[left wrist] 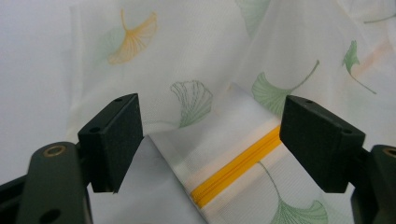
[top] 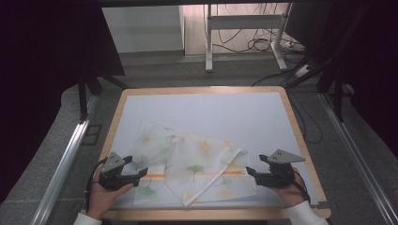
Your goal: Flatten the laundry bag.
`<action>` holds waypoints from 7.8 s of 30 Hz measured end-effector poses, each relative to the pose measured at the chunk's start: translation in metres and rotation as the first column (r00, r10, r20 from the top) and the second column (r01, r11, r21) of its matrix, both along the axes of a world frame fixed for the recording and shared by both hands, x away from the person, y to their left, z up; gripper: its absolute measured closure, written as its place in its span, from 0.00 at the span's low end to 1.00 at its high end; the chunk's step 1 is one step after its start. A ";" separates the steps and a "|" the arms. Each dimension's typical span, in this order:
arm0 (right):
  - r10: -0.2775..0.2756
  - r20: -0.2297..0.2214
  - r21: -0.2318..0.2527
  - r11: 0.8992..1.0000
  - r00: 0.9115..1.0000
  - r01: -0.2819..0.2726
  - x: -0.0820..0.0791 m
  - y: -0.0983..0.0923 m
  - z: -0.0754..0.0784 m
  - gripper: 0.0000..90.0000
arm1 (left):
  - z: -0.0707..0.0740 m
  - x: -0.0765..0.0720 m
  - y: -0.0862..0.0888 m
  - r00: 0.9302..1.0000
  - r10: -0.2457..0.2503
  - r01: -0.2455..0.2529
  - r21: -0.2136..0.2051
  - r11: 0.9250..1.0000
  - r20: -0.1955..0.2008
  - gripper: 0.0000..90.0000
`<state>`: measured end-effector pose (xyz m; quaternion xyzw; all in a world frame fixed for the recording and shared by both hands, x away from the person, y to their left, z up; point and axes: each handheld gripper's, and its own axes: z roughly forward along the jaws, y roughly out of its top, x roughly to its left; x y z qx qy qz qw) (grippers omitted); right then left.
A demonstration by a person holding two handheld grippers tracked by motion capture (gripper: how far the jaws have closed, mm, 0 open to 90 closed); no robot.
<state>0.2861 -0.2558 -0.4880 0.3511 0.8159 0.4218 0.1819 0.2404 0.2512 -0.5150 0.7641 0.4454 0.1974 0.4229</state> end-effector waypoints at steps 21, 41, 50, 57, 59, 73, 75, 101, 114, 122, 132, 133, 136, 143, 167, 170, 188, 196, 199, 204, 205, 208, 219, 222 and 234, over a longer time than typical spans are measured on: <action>0.004 -0.011 -0.007 1.000 1.000 -0.004 -0.002 0.004 0.001 0.38 | -0.005 0.001 0.001 0.999 -0.024 0.023 -0.015 1.000 -0.043 0.24; 0.085 -0.018 -0.020 0.996 0.996 -0.085 -0.004 0.034 0.006 0.41 | -0.008 0.001 0.000 0.997 -0.025 0.023 -0.037 0.999 -0.070 0.26; 0.120 -0.002 -0.010 0.993 0.993 -0.120 -0.003 0.056 0.017 0.43 | -0.009 0.000 0.000 0.996 -0.037 0.034 -0.045 0.998 -0.077 0.30; 0.200 -0.012 0.010 0.980 0.980 -0.200 -0.003 0.091 0.022 0.44 | -0.008 0.004 -0.005 0.996 -0.035 0.033 -0.025 0.999 -0.081 0.29; 0.218 -0.018 0.008 0.976 0.976 -0.218 -0.004 0.097 0.022 0.44 | -0.009 0.005 -0.006 0.996 -0.038 0.037 -0.009 0.999 -0.085 0.29; 0.350 -0.075 -0.047 0.934 0.934 -0.354 -0.013 0.164 0.013 0.46 | -0.012 0.006 -0.005 0.994 -0.046 0.046 0.004 0.999 -0.098 0.30; 0.362 -0.093 -0.051 0.929 0.928 -0.368 -0.014 0.170 0.010 0.45 | -0.012 0.006 -0.006 0.994 -0.047 0.047 0.002 0.999 -0.101 0.30; 0.434 -0.256 -0.196 0.852 0.864 -0.486 -0.032 0.229 -0.029 0.38 | -0.014 0.007 -0.006 0.992 -0.044 0.047 0.016 0.999 -0.121 0.31; 0.396 -0.226 -0.271 0.852 0.890 -0.448 -0.033 0.229 -0.034 0.61 | -0.015 0.008 -0.006 0.992 -0.048 0.052 0.028 0.998 -0.119 0.31; 0.386 -0.225 -0.270 0.858 0.895 -0.437 -0.030 0.225 -0.033 0.82 | -0.015 0.008 -0.006 0.991 -0.049 0.053 0.031 0.998 -0.122 0.31; 0.395 -0.197 -0.238 0.869 0.898 -0.434 -0.026 0.221 -0.027 0.95 | -0.015 0.008 -0.006 0.991 -0.062 0.064 0.015 0.998 -0.120 0.30; 0.393 -0.188 -0.233 0.872 0.900 -0.430 -0.026 0.220 -0.025 0.96 | -0.014 0.008 -0.006 0.991 -0.063 0.065 0.014 0.998 -0.118 0.30; 0.393 -0.171 -0.216 0.880 0.904 -0.423 -0.024 0.218 -0.020 0.96 | -0.014 0.007 -0.006 0.991 -0.065 0.068 0.015 0.998 -0.118 0.31; 0.396 -0.159 -0.189 0.887 0.904 -0.422 -0.016 0.214 -0.006 0.96 | -0.015 0.008 -0.007 0.991 -0.063 0.065 0.017 0.998 -0.118 0.31; 0.339 -0.110 -0.077 0.934 0.934 -0.348 0.021 0.180 0.033 0.97 | -0.015 0.009 -0.007 0.991 -0.059 0.062 0.022 0.998 -0.121 0.31; 0.320 -0.097 -0.068 0.942 0.942 -0.328 0.029 0.174 0.037 0.98 | -0.016 0.009 -0.008 0.990 -0.064 0.067 0.027 0.997 -0.123 0.31; 0.192 -0.079 -0.003 0.981 0.978 -0.193 0.066 0.140 0.041 0.98 | -0.017 0.009 -0.009 0.988 -0.073 0.078 0.035 0.996 -0.139 0.31; 0.146 -0.093 0.008 0.989 0.985 -0.146 0.084 0.131 0.034 0.98 | -0.018 0.010 -0.010 0.986 -0.080 0.087 0.041 0.995 -0.143 0.31; 0.130 -0.095 0.014 0.991 0.987 -0.129 0.091 0.127 0.031 0.98 | -0.018 0.010 -0.009 0.986 -0.081 0.087 0.041 0.995 -0.144 0.31; 0.108 -0.099 0.010 0.994 0.989 -0.108 0.099 0.122 0.028 0.98 | -0.018 0.010 -0.009 0.986 -0.081 0.088 0.042 0.995 -0.144 0.31; 0.100 -0.098 0.011 0.995 0.990 -0.100 0.101 0.120 0.028 0.98 | -0.018 0.010 -0.009 0.986 -0.081 0.088 0.042 0.995 -0.145 0.31; 0.080 -0.099 0.012 0.997 0.992 -0.079 0.105 0.115 0.027 0.98 | -0.018 0.010 -0.009 0.986 -0.081 0.088 0.043 0.995 -0.145 0.31; 0.010 -0.107 0.023 1.000 0.994 -0.008 0.119 0.096 0.021 0.97 | -0.019 0.010 -0.010 0.986 -0.083 0.090 0.045 0.995 -0.147 0.31; -0.007 -0.110 0.021 1.000 0.994 0.009 0.122 0.093 0.019 0.97 | -0.019 0.010 -0.010 0.986 -0.083 0.090 0.045 0.995 -0.147 0.31; -0.054 -0.126 0.018 0.998 0.991 0.056 0.134 0.081 0.013 0.97 | -0.019 0.010 -0.010 0.985 -0.085 0.093 0.049 0.994 -0.149 0.31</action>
